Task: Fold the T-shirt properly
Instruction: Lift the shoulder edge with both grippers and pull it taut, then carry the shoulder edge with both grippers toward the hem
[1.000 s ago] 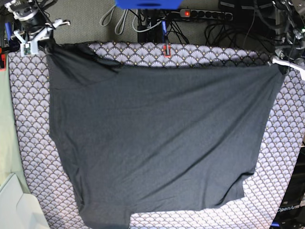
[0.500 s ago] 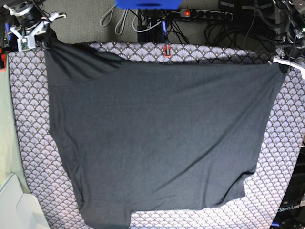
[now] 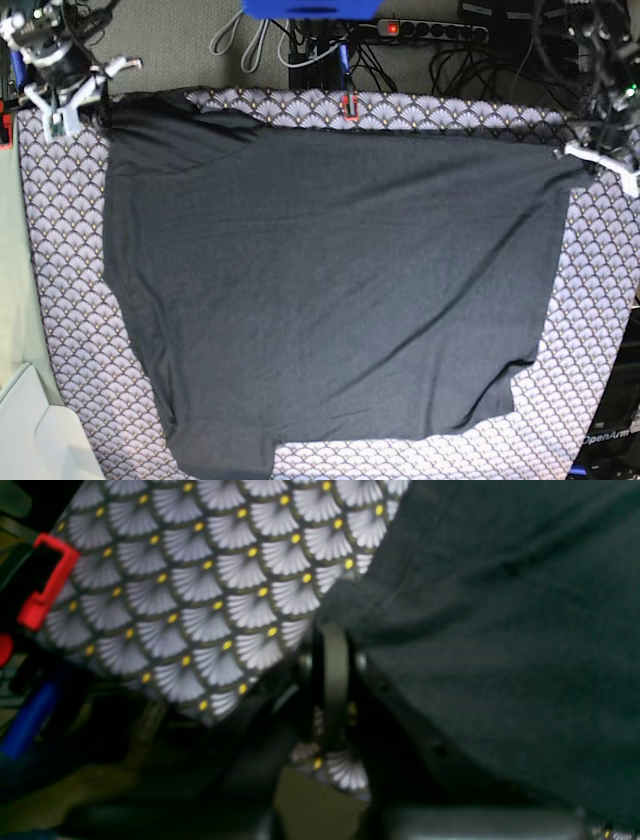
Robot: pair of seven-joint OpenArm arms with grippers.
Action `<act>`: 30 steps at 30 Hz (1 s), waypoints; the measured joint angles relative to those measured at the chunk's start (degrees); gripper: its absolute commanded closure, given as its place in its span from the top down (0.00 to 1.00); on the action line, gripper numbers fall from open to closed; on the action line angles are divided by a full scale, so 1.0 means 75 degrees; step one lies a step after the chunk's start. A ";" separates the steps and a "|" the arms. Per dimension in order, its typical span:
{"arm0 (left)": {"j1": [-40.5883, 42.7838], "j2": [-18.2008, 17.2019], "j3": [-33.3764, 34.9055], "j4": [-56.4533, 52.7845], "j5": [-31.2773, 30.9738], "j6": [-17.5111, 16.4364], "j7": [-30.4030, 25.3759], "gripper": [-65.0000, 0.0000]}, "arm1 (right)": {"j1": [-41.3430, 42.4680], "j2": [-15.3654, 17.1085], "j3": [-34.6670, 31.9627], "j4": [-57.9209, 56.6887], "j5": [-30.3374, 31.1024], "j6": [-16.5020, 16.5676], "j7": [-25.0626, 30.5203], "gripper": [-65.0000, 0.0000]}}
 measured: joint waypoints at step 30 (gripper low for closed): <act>-0.3194 -0.0009 0.1052 -0.1405 0.1801 0.0070 0.0050 0.01 | 0.4284 0.0446 -0.1055 -0.0994 -0.1953 0.0047 -0.1880 0.00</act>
